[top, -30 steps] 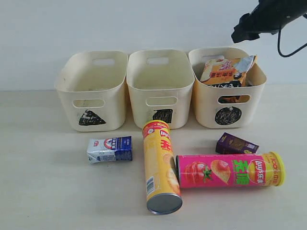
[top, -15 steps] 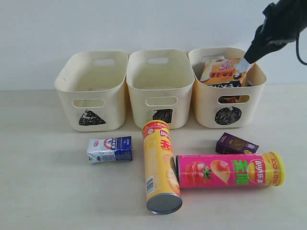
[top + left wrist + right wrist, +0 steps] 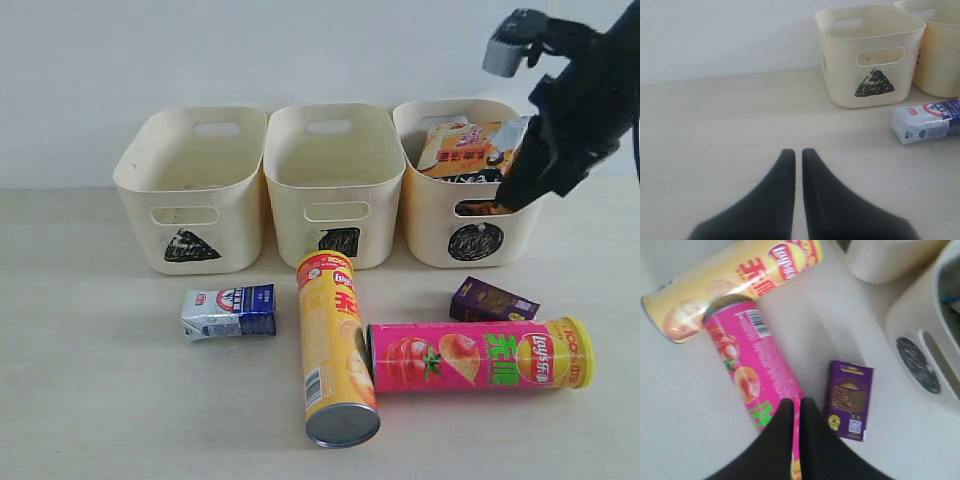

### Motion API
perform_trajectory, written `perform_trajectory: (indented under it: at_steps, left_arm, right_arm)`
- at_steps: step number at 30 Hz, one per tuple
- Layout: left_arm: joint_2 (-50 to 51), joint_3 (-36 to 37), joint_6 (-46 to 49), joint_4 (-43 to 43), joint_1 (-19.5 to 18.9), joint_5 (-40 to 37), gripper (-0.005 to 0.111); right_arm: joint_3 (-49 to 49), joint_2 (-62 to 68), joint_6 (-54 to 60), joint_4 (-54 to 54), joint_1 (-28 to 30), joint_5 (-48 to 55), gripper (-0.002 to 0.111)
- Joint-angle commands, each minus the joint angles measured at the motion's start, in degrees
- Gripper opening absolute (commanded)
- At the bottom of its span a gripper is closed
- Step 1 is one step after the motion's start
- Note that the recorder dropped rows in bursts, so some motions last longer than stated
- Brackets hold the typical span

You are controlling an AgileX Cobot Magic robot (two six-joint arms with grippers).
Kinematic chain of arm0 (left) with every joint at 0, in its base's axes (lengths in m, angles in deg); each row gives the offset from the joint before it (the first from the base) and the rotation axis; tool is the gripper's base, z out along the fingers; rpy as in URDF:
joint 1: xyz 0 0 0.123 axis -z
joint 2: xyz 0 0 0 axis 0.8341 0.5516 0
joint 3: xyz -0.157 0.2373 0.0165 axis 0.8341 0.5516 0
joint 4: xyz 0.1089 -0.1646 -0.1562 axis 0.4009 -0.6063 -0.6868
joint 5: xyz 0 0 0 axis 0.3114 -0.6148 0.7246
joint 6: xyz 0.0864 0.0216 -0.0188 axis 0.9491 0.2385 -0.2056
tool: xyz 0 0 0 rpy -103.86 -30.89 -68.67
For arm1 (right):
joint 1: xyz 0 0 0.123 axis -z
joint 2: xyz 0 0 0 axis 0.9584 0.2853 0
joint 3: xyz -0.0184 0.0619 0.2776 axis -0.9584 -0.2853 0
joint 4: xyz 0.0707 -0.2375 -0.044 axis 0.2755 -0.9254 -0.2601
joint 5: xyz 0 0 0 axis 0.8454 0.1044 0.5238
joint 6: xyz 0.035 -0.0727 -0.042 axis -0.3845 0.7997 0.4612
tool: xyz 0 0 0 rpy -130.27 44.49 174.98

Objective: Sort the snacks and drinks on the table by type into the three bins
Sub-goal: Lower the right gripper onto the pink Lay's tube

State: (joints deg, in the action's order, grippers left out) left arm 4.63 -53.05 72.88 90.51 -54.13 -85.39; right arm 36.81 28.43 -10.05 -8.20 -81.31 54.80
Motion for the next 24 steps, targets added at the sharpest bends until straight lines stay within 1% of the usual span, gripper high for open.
perform_trajectory:
  at_steps: [1,4,8,10,14,15,17,18,19,21,22,23,24]
  left_arm:
    - [-0.2,0.2,-0.4,0.1,-0.1,0.8,0.004]
    - [-0.2,0.2,-0.4,0.1,-0.1,0.8,0.004]
    - [-0.2,0.2,-0.4,0.1,-0.1,0.8,0.004]
    - [-0.2,0.2,-0.4,0.1,-0.1,0.8,0.004]
    - [-0.2,0.2,-0.4,0.1,-0.1,0.8,0.004]
    - [-0.2,0.2,-0.4,0.1,-0.1,0.8,0.004]
    - [-0.2,0.2,-0.4,0.1,-0.1,0.8,0.004]
    - [-0.2,0.2,-0.4,0.1,-0.1,0.8,0.004]
    - [-0.2,0.2,-0.4,0.1,-0.1,0.8,0.004]
    - [-0.2,0.2,-0.4,0.1,-0.1,0.8,0.004]
    - [-0.2,0.2,-0.4,0.1,-0.1,0.8,0.004]
    - [-0.2,0.2,-0.4,0.1,-0.1,0.8,0.004]
    - [-0.2,0.2,-0.4,0.1,-0.1,0.8,0.004]
  right_arm:
    - [-2.6,-0.8,4.2,-2.5,-4.8,0.2,0.000]
    - [-3.7,-0.8,6.6,-5.7,-8.4,0.2,0.000]
    - [-5.7,-0.8,7.0,-12.1,-12.6,0.2,0.000]
    - [-6.7,-0.8,7.0,-14.1,-13.7,0.2,0.000]
    - [-8.3,-0.8,6.3,-14.4,-14.5,0.2,0.002]
    - [-8.8,-0.8,5.5,-14.3,-14.6,0.2,0.006]
    - [-10.1,-0.8,4.6,-14.2,-14.9,0.2,0.019]
    - [-11.0,-0.8,4.4,-14.2,-15.0,0.2,0.030]
    - [-11.5,-0.8,4.4,-14.1,-15.0,0.2,0.040]
    - [-13.1,-0.8,4.4,-13.4,-15.0,-0.4,0.067]
    - [-14.0,-0.8,4.4,-13.1,-15.0,-2.0,0.079]
    - [-15.1,-0.8,4.4,-12.9,-15.0,-4.0,0.087]
    - [-16.2,-0.8,4.6,-12.8,-15.0,-6.1,0.091]
